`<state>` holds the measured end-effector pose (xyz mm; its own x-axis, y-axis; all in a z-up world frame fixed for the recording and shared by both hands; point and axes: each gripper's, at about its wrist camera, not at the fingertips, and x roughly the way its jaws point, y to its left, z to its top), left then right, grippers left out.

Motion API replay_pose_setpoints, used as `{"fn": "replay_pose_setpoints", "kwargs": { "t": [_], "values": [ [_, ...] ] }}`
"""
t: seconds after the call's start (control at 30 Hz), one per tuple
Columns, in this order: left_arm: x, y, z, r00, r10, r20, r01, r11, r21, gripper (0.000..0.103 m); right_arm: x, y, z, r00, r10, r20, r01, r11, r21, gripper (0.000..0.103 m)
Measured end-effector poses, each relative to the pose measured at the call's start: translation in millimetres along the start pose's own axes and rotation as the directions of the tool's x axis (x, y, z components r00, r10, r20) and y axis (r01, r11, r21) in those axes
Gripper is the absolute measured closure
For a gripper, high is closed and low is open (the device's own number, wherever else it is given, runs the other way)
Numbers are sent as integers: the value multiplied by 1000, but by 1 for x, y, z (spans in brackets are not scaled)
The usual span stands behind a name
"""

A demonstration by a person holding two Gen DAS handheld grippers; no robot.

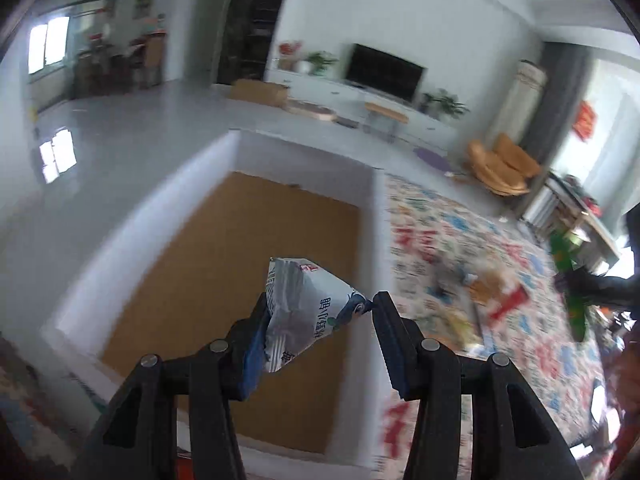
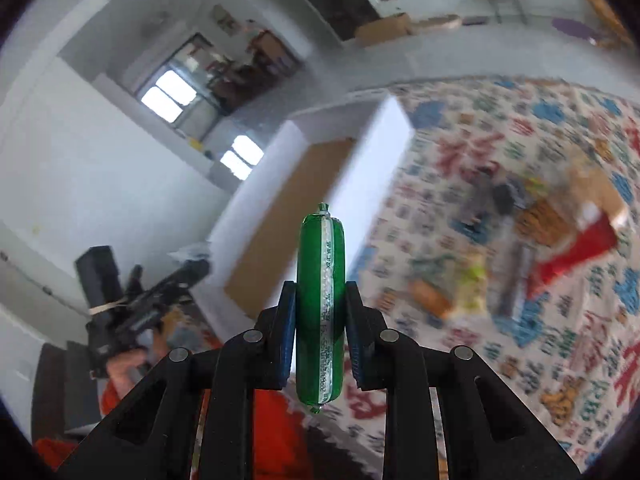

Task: Organize snacks
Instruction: 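Carry chip bag into white box with left tool while right tool drops green package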

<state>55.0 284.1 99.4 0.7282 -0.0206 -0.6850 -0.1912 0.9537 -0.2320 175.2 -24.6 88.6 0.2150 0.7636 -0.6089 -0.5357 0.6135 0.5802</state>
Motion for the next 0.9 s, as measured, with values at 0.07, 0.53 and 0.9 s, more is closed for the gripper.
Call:
{"fn": "replay_pose_setpoints", "kwargs": {
  "t": [0.07, 0.53, 0.9],
  "values": [
    [11, 21, 2, 995, 91, -32, -92, 996, -14, 48, 26, 43, 12, 999, 51, 3, -51, 997, -54, 78],
    [14, 16, -33, 979, 102, 174, -72, 983, -171, 12, 26, -67, -52, 889, -443, 113, 451, 891, -58, 33],
    [80, -108, -72, 967, 237, 90, -253, 900, 354, 11, -72, -246, -135, 566, -820, 82, 786, 567, 246, 33]
  ]
}}
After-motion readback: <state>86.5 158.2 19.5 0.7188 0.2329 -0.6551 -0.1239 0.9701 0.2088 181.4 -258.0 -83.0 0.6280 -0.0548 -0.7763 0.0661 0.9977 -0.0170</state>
